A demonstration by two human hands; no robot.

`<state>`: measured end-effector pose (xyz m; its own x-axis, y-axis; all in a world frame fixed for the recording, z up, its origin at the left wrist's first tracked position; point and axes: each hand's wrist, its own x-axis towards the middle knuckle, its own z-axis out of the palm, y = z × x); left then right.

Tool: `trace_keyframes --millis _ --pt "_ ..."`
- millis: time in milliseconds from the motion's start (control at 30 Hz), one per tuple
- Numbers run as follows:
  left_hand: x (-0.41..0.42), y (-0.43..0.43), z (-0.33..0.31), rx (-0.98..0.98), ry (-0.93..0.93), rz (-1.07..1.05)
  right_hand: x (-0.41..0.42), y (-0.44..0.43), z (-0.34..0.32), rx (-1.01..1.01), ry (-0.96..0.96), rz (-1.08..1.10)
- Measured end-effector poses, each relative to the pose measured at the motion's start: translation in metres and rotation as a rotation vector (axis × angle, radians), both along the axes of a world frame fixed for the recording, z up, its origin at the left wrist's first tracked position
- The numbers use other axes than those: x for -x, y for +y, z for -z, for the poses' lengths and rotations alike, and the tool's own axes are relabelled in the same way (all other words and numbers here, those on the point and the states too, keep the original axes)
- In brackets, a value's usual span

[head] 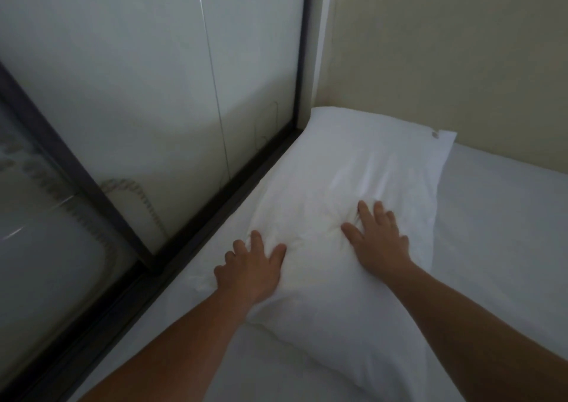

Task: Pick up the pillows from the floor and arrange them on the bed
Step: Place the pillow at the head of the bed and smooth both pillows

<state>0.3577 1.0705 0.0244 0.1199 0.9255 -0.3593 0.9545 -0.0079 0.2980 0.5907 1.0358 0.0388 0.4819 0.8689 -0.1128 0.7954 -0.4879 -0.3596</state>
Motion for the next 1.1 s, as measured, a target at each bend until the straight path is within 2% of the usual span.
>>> trace_keyframes --millis 100,200,300,400,533,733,933,1100 --pt "0.004 -0.002 -0.011 0.009 0.014 -0.018 0.007 -0.018 -0.007 -0.016 0.04 -0.035" --pt "-0.003 -0.014 -0.03 -0.167 -0.004 0.017 0.017 -0.041 -0.023 -0.06 0.079 -0.052" --pt "-0.019 -0.039 -0.057 -0.34 -0.152 0.12 0.033 -0.066 -0.047 -0.148 0.099 -0.046" --pt "-0.031 -0.067 -0.089 -0.375 -0.371 0.084 0.051 -0.091 -0.073 -0.252 0.125 -0.006" --pt "-0.02 -0.111 -0.124 -0.266 -0.525 0.03 0.068 -0.133 -0.102 -0.303 0.169 0.048" --pt "-0.007 -0.205 -0.149 -0.105 -0.651 0.17 0.076 -0.236 -0.118 -0.306 0.154 0.227" --pt "-0.023 -0.331 -0.146 0.092 -0.753 0.333 0.049 -0.393 -0.102 -0.246 0.065 0.463" --pt "-0.029 -0.428 -0.143 0.246 -0.792 0.396 0.014 -0.54 -0.093 -0.081 -0.044 0.764"
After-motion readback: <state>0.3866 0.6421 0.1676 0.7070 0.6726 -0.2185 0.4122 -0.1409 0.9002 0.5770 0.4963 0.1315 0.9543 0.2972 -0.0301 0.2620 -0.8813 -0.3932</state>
